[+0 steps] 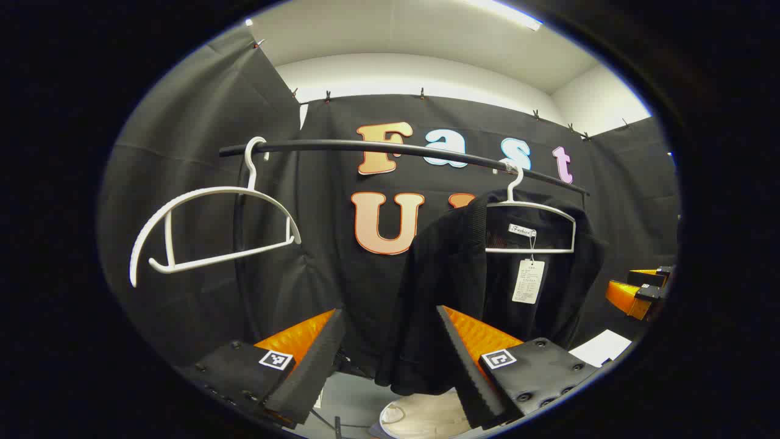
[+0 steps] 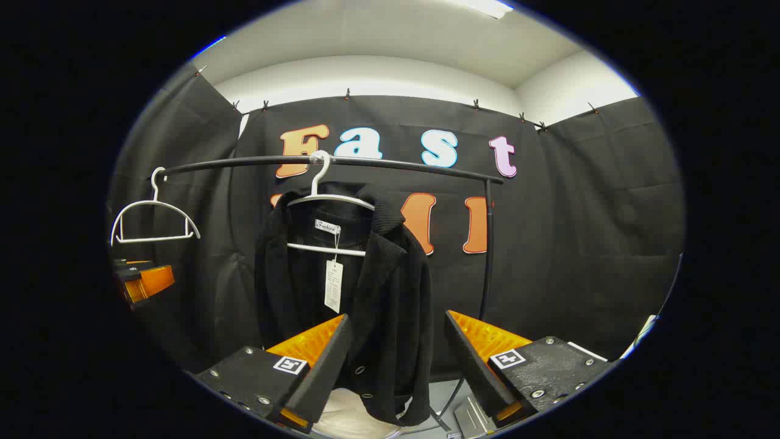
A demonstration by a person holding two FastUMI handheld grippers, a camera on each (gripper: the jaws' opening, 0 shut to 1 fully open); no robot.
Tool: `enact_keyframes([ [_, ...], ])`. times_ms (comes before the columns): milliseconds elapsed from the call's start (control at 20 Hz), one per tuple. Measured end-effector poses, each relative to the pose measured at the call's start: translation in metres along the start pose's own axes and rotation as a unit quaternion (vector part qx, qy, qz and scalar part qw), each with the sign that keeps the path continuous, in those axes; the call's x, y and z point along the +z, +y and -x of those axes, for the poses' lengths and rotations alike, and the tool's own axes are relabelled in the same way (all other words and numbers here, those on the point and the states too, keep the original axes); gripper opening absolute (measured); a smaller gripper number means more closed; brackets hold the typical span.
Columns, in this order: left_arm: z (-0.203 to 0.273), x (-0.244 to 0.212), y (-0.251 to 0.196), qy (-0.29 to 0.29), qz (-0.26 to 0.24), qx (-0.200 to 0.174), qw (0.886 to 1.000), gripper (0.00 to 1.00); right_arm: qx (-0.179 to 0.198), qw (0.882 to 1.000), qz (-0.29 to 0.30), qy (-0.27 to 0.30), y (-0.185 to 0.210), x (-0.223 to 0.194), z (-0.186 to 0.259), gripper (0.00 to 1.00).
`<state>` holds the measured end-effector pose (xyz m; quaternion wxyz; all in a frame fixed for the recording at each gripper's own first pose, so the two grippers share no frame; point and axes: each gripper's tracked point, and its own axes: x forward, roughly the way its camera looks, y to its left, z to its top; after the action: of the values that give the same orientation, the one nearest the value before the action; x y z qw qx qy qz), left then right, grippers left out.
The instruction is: Grasp the clothes on the hanger with both hands and then place them into the laundry hamper below.
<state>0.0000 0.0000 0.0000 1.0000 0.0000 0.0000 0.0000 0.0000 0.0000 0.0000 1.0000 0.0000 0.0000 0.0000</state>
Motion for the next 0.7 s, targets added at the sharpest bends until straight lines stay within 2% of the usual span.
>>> enact_keyframes([
  [50,0.0004,0.0012,0.0004,-0.001,0.002,0.000,1.000,0.96,0.000,1.000,0.001,0.000,-0.0008,0.0000,0.0006,0.94],
  [600,0.0004,-0.0047,0.0007,0.005,0.010,0.006,1.000,0.93,-0.004,1.000,0.002,0.000,-0.0021,-0.0013,0.0059,0.94],
  [650,0.0004,-0.0048,0.0009,0.006,0.009,0.006,1.000,1.00,-0.004,1.000,0.002,0.000,-0.0017,-0.0011,0.0067,0.94],
  [700,0.0006,-0.0052,0.0012,0.006,0.008,0.007,1.000,0.96,-0.004,1.000,0.002,0.000,-0.0017,-0.0016,0.0065,0.94],
])
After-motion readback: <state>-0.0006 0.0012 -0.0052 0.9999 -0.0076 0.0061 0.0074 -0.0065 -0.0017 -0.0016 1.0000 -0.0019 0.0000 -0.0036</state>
